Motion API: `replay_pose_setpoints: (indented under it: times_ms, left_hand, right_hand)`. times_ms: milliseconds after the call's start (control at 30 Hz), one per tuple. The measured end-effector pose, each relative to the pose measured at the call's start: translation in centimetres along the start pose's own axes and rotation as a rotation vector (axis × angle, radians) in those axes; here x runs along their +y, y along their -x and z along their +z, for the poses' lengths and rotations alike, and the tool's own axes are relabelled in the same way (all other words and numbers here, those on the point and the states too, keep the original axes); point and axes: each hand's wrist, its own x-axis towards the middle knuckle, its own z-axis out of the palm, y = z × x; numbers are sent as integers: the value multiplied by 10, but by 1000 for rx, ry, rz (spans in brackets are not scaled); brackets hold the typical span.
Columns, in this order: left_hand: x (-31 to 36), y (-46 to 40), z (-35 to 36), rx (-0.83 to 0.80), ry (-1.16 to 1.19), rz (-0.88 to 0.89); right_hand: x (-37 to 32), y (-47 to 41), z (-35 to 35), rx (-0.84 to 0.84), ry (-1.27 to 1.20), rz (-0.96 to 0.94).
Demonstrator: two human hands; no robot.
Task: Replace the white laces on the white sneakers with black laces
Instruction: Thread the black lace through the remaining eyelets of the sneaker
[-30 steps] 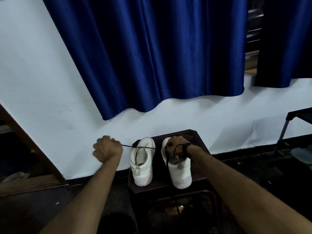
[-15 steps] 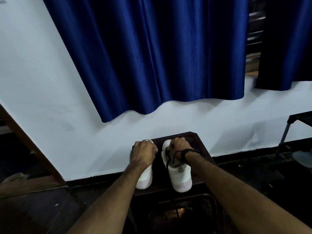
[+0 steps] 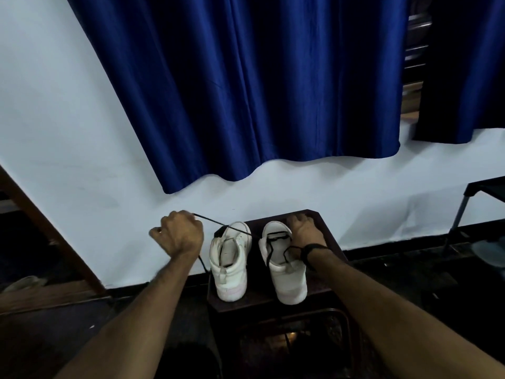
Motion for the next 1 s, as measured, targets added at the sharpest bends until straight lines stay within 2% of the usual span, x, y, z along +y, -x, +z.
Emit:
replay_pose_setpoints:
  times_ms: [67,100,167,233,300,400,500,667,800,900,1000]
  left_hand:
    - [-12,-2,2,-93,-35,-102]
    - [-14,-1,5,-127,-31,-91]
    - [-8,6,11,-153,30,64]
    - [10,15,17,-185,81,301]
    - [30,25,27,-331,117,497]
    - [54,43,36,-543,84,635]
    - [64,50,41,-464,21,755]
    - [49,47,48,-193,-77,618]
    - [51,55,54,-178,-47,541]
    - [46,57,60,-254,1,531]
    - [40,60,58,-217,87,574]
  right_hand:
    - [2,4,6,81,-76,67]
    - [1,7,8,105,-120,84]
    - [-2,13,10,157,-214,122]
    - [-5,18,11,207,-253,142]
    - [-6,21,11,235,-256,141]
    - [-7,21,12,249,-264,125]
    - [-7,18,16,251,-263,120]
    - [-7,14,22,248,-288,140]
    - [-6,15,24,250,-317,147]
    - [-3,16,18,321,-226,-34]
    - [-8,23,11,462,-135,-228]
